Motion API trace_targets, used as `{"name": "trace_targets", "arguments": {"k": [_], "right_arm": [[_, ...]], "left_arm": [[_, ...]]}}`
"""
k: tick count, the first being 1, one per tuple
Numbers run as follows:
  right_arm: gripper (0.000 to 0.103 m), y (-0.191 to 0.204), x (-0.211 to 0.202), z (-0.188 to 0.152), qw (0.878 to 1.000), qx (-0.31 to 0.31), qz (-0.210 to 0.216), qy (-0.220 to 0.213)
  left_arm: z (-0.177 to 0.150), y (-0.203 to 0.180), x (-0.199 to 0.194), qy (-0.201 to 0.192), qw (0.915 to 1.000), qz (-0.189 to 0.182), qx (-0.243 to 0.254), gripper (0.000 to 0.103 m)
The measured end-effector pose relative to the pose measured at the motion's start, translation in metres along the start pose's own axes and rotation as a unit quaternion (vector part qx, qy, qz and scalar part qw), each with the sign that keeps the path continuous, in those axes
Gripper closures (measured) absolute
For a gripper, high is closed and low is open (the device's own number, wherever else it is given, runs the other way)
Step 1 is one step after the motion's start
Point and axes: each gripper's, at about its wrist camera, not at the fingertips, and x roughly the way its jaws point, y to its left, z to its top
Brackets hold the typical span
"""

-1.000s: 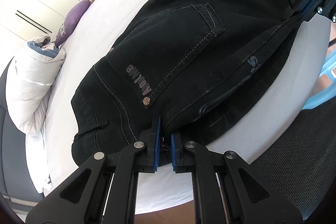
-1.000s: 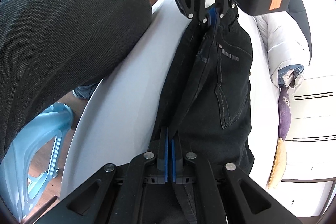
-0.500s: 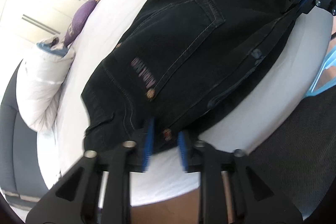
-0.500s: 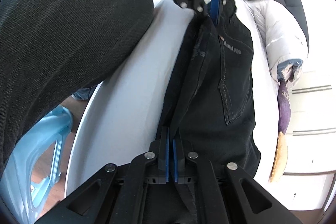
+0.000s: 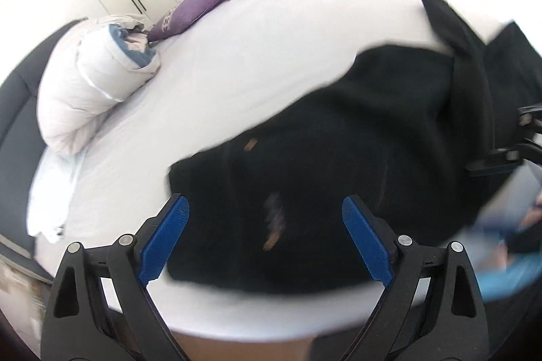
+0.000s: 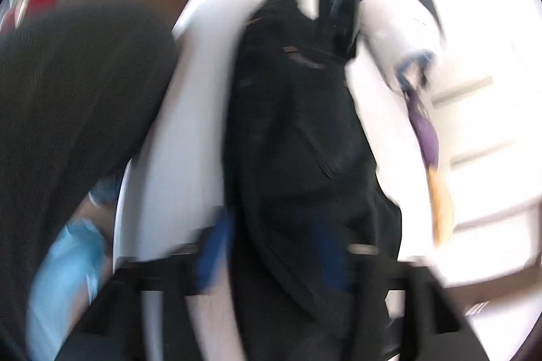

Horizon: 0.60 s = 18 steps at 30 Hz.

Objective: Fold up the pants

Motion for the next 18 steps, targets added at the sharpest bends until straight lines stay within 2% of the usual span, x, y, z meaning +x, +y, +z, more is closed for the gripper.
{"name": "trace_targets", "arguments": {"k": [1,3,4,5,6,7,9,10,11,12,14,15,17,18], "right_arm": [[0.021,-0.01,-0.008,-0.006,0.999,0.04,0.013,-0.008],[0.021,-0.036,-0.023,-0.028,0.989,0.142,0.037,-0.008],[0.022,-0.047,-0.028,-0.039,0.982,0.182,0.051,-0.007],[0.025,-0.065,-0.035,-0.059,0.968,0.244,0.061,-0.006],[0.028,-0.079,-0.039,-0.076,0.954,0.293,0.068,-0.002],[0.031,-0.096,-0.042,-0.097,0.934,0.348,0.082,0.0],[0.032,-0.136,-0.047,-0.151,0.877,0.469,0.1,-0.008],[0.032,-0.158,-0.049,-0.181,0.842,0.53,0.104,-0.014],[0.032,-0.183,-0.05,-0.22,0.791,0.6,0.114,-0.031],[0.032,-0.201,-0.049,-0.249,0.748,0.65,0.122,-0.047],[0.033,-0.238,-0.044,-0.312,0.652,0.742,0.128,-0.09],[0.033,-0.25,-0.04,-0.333,0.622,0.767,0.123,-0.101],[0.033,-0.275,-0.024,-0.364,0.575,0.8,0.123,-0.122],[0.036,-0.283,-0.014,-0.373,0.558,0.81,0.131,-0.127]], "left_arm": [[0.01,-0.007,0.006,-0.006,0.9999,-0.008,-0.008,0.012],[0.025,-0.02,0.021,-0.001,0.9995,-0.025,-0.021,0.018],[0.031,-0.027,0.033,0.013,0.9989,-0.034,-0.03,0.026],[0.035,-0.032,0.045,0.028,0.998,-0.042,-0.038,0.032],[0.036,-0.039,0.06,0.05,0.9958,-0.057,-0.051,0.035],[0.035,-0.048,0.071,0.068,0.9938,-0.066,-0.058,0.037],[0.029,-0.057,0.091,0.097,0.9893,-0.079,-0.075,0.037],[0.026,-0.055,0.094,0.093,0.9879,-0.084,-0.092,0.037],[0.027,-0.049,0.097,0.093,0.9843,-0.096,-0.115,0.037],[0.028,-0.041,0.099,0.101,0.9776,-0.113,-0.146,0.036],[0.031,-0.036,0.103,0.111,0.9721,-0.127,-0.163,0.035],[0.033,-0.036,0.105,0.116,0.9717,-0.128,-0.161,0.035],[0.038,-0.037,0.11,0.124,0.969,-0.131,-0.169,0.035],[0.04,-0.036,0.112,0.126,0.9668,-0.134,-0.177,0.034]]}}
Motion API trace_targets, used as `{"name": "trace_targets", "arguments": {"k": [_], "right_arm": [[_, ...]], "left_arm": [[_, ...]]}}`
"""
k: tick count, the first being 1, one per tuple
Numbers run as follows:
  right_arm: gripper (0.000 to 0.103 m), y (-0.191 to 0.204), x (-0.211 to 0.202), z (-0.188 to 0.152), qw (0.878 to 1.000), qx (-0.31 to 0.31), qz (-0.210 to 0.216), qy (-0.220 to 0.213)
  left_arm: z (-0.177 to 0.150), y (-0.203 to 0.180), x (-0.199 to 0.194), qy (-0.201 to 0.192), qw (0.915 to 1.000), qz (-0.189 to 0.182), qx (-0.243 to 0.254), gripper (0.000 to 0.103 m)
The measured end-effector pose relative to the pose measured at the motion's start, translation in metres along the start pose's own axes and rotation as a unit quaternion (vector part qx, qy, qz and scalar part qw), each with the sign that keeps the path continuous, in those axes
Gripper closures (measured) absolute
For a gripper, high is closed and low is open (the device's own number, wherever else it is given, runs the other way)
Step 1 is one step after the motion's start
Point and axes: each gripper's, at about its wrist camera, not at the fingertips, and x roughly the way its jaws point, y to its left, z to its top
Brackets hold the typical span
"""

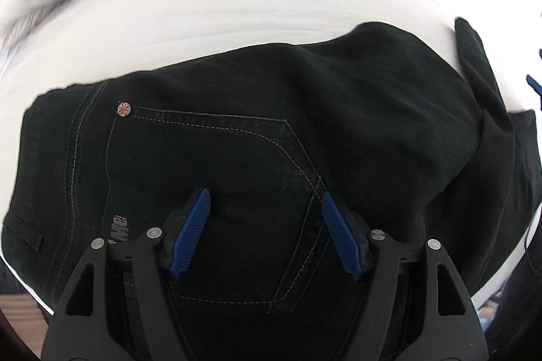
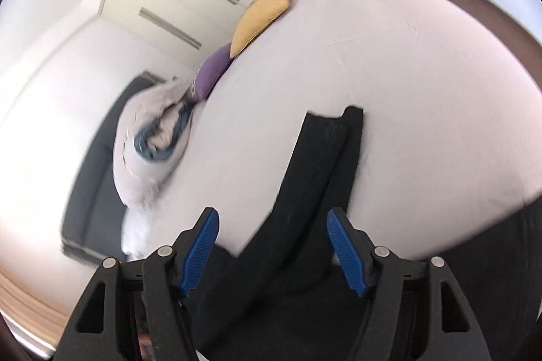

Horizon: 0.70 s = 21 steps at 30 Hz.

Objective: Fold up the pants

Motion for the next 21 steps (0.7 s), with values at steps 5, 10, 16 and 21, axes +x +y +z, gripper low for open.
{"name": "trace_targets", "arguments": {"k": [5,10,16,21], "right_arm": [[0.045,-0.038,0.05,0.029,0.995,0.092,0.004,0.026],[0.047,-0.054,0.081,0.02,0.989,0.14,0.01,0.044],[0.047,-0.054,0.096,0.024,0.988,0.149,0.007,0.048],[0.051,-0.046,0.099,0.028,0.989,0.136,0.004,0.062]], "left_arm": [[0.003,0.001,0.004,-0.002,0.9997,-0.015,-0.02,0.033],[0.004,0.002,0.006,-0.008,0.9995,-0.02,-0.025,0.032],[-0.002,0.013,0.012,-0.017,0.9992,-0.026,-0.027,0.032],[-0.011,0.017,0.007,-0.025,0.9989,-0.029,-0.026,0.032]]}}
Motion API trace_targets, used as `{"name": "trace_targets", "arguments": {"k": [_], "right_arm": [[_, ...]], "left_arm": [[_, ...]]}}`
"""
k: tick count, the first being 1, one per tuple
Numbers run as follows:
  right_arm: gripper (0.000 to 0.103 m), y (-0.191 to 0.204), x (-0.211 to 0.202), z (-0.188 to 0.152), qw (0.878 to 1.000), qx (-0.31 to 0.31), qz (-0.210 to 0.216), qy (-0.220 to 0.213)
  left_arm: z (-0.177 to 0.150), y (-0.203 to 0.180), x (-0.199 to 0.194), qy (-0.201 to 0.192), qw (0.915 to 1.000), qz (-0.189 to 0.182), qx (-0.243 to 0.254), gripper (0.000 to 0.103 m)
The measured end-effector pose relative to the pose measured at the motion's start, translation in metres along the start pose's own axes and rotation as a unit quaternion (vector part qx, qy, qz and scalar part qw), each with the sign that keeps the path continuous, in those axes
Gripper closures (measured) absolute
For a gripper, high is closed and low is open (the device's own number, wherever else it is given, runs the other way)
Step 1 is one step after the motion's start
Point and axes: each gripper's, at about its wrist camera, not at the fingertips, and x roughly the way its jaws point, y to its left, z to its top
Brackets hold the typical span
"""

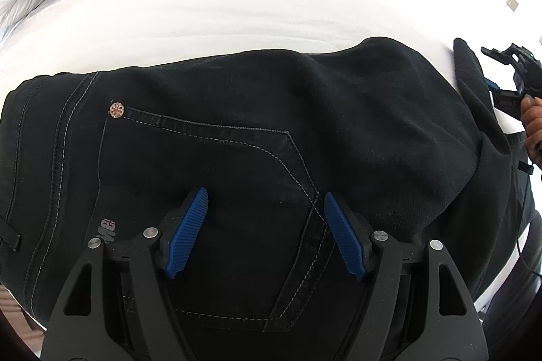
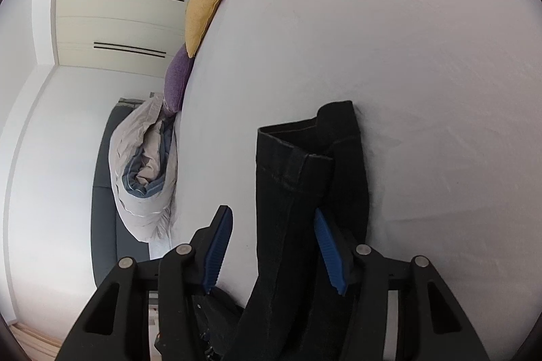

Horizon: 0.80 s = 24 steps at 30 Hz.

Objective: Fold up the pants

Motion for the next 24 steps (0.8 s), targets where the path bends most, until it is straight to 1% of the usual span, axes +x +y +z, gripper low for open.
{"name": "trace_targets", "arguments": {"k": [2,3,5,6,9,11,14,16,19,22,24], "right_arm": [[0.059,-0.003,0.011,-0.001,1.0,0.007,-0.006,0.02],[0.064,-0.005,0.015,-0.001,1.0,0.012,-0.011,0.022],[0.066,-0.009,0.018,0.0,0.999,0.026,-0.01,0.021],[0.069,-0.009,0.018,0.0,0.999,0.031,-0.006,0.019],[0.07,-0.008,0.015,0.0,0.999,0.032,0.005,0.018],[0.07,-0.01,0.01,0.001,0.999,0.042,0.023,0.011],[0.069,-0.029,-0.005,0.001,0.994,0.094,0.062,-0.006],[0.069,-0.042,-0.011,-0.004,0.991,0.114,0.073,-0.007],[0.069,-0.045,-0.005,-0.018,0.989,0.122,0.086,0.017],[0.069,-0.044,0.003,-0.034,0.987,0.131,0.082,0.045],[0.069,-0.042,0.009,-0.04,0.985,0.135,0.088,0.056]], "left_arm": [[-0.002,0.001,-0.002,-0.003,1.0,-0.001,-0.001,0.034],[-0.002,0.001,-0.003,-0.004,1.0,-0.002,-0.001,0.034],[-0.003,0.002,-0.005,-0.004,1.0,-0.003,-0.002,0.034],[-0.003,0.002,-0.005,-0.005,1.0,-0.003,-0.001,0.034],[-0.002,0.002,-0.007,-0.005,1.0,-0.004,0.0,0.034],[-0.002,0.001,-0.008,-0.006,1.0,-0.005,0.0,0.034],[-0.003,0.0,-0.009,-0.007,1.0,-0.004,-0.002,0.034],[-0.003,0.0,-0.01,-0.008,1.0,-0.004,-0.001,0.034],[-0.003,0.0,-0.01,-0.008,1.0,-0.003,-0.002,0.034],[-0.003,0.0,-0.009,-0.008,1.0,-0.001,-0.003,0.034],[-0.003,0.0,-0.009,-0.009,1.0,0.0,-0.004,0.034]]}}
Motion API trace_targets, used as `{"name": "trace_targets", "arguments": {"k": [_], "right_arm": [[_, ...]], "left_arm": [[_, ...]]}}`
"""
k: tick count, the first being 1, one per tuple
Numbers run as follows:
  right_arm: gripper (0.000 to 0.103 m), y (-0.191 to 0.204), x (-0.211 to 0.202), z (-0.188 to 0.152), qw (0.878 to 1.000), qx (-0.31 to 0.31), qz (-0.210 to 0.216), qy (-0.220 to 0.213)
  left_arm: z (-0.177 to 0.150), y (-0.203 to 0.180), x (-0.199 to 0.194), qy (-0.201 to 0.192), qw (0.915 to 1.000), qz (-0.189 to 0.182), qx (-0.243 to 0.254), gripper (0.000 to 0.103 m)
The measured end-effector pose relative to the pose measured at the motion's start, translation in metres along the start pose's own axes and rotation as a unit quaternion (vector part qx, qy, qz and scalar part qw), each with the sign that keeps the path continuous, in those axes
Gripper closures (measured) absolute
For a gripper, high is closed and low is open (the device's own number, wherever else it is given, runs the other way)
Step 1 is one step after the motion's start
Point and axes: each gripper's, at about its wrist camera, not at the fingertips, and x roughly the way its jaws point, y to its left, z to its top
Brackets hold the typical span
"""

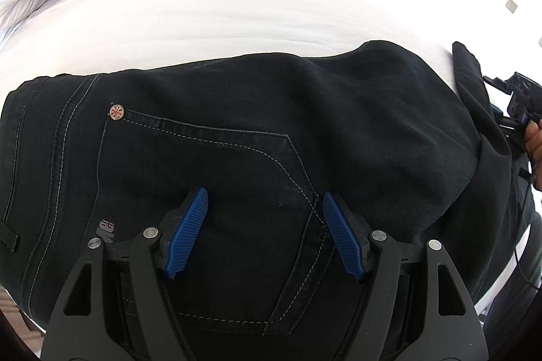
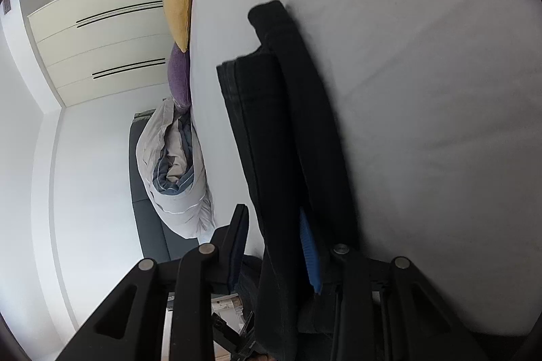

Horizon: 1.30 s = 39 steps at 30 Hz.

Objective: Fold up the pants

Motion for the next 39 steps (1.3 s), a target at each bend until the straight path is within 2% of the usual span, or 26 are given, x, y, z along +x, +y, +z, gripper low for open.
{"name": "trace_targets", "arguments": {"k": [2,5,7,8,10,15,20,22,26,29,32,33,37,39], "right_arm": [[0.069,0.0,0.005,0.002,1.0,-0.003,0.005,0.001],[0.071,-0.003,0.009,0.013,0.999,0.012,0.041,-0.005],[0.079,-0.003,0.007,0.019,0.998,0.017,0.052,-0.018],[0.081,-0.001,0.005,0.021,0.998,0.009,0.053,-0.023],[0.095,0.004,0.001,0.022,0.998,-0.008,0.051,-0.032],[0.099,0.023,-0.016,0.015,0.996,-0.058,0.009,-0.072],[0.099,0.075,-0.043,-0.01,0.98,-0.159,-0.036,-0.112],[0.099,0.09,-0.062,-0.022,0.976,-0.174,-0.026,-0.126],[0.099,0.111,-0.103,-0.051,0.964,-0.212,-0.034,-0.155],[0.099,0.124,-0.137,-0.083,0.95,-0.244,-0.062,-0.186],[0.099,0.119,-0.171,-0.119,0.934,-0.273,-0.091,-0.213],[0.099,0.111,-0.181,-0.13,0.933,-0.27,-0.102,-0.217],[0.099,0.062,-0.204,-0.158,0.936,-0.237,-0.141,-0.218],[0.099,0.024,-0.209,-0.165,0.944,-0.203,-0.159,-0.204]], "left_arm": [[0.0,0.0,0.0,0.001,1.0,0.0,0.0,0.034],[0.0,0.0,0.0,0.0,1.0,0.0,0.0,0.034],[0.0,0.0,0.0,0.0,1.0,0.0,0.0,0.034],[0.0,0.0,0.0,0.0,1.0,-0.001,0.0,0.034],[0.001,0.0,0.0,0.0,1.0,0.0,0.001,0.034],[0.002,-0.002,0.002,0.003,1.0,0.003,0.001,0.034],[0.005,-0.004,0.005,0.007,0.9999,0.008,-0.002,0.033],[0.007,-0.004,0.006,0.011,0.9999,0.009,-0.004,0.033],[0.015,-0.005,0.009,0.026,0.9996,0.012,-0.007,0.033],[0.021,-0.008,0.013,0.033,0.9993,0.015,-0.004,0.033],[0.024,-0.008,0.015,0.035,0.9993,0.014,-0.005,0.033],[0.025,-0.008,0.016,0.036,0.9993,0.013,-0.004,0.033],[0.027,-0.008,0.017,0.037,0.9992,0.015,-0.005,0.033],[0.029,-0.009,0.018,0.036,0.9991,0.021,-0.006,0.033]]}}
